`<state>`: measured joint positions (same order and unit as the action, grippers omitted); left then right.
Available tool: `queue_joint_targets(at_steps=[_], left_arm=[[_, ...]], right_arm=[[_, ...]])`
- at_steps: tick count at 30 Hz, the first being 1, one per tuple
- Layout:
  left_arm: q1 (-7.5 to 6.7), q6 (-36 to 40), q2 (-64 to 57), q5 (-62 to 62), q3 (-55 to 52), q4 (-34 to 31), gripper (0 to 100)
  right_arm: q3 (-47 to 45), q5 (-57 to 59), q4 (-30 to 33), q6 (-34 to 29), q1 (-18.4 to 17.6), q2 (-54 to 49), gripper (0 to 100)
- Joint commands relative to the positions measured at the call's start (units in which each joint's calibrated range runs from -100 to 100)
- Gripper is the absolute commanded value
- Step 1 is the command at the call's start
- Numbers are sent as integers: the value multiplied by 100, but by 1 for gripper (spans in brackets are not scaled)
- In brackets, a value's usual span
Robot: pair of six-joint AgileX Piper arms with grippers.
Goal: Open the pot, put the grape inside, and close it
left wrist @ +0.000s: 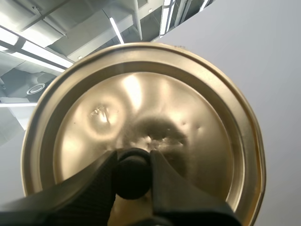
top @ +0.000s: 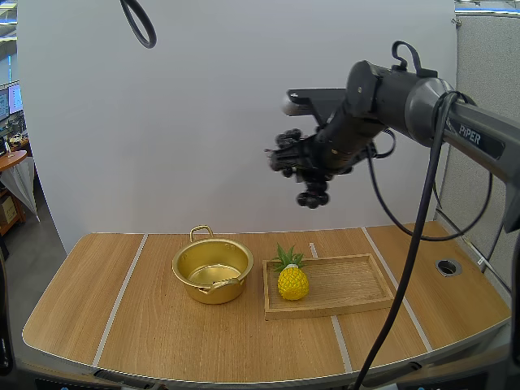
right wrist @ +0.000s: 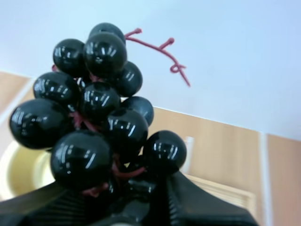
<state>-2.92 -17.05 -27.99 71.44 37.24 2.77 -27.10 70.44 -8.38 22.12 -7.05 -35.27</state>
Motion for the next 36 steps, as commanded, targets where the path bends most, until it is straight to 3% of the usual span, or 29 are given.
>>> queue_joint_targets(at_steps=[1, 8, 13, 36], left_arm=[[-21, 31, -14, -217, 44, -79, 0], [-21, 31, -14, -217, 44, -79, 0], [-21, 31, -14, -217, 44, -79, 0], [-21, 31, -14, -217, 44, -79, 0]], right_arm=[[96, -64, -106, 55, -352, -50, 0], [96, -351, -106, 55, -1055, 429, 0], [96, -768, -83, 55, -1316, 991, 0], [306, -2088, 221, 55, -1345, 3570, 0]])
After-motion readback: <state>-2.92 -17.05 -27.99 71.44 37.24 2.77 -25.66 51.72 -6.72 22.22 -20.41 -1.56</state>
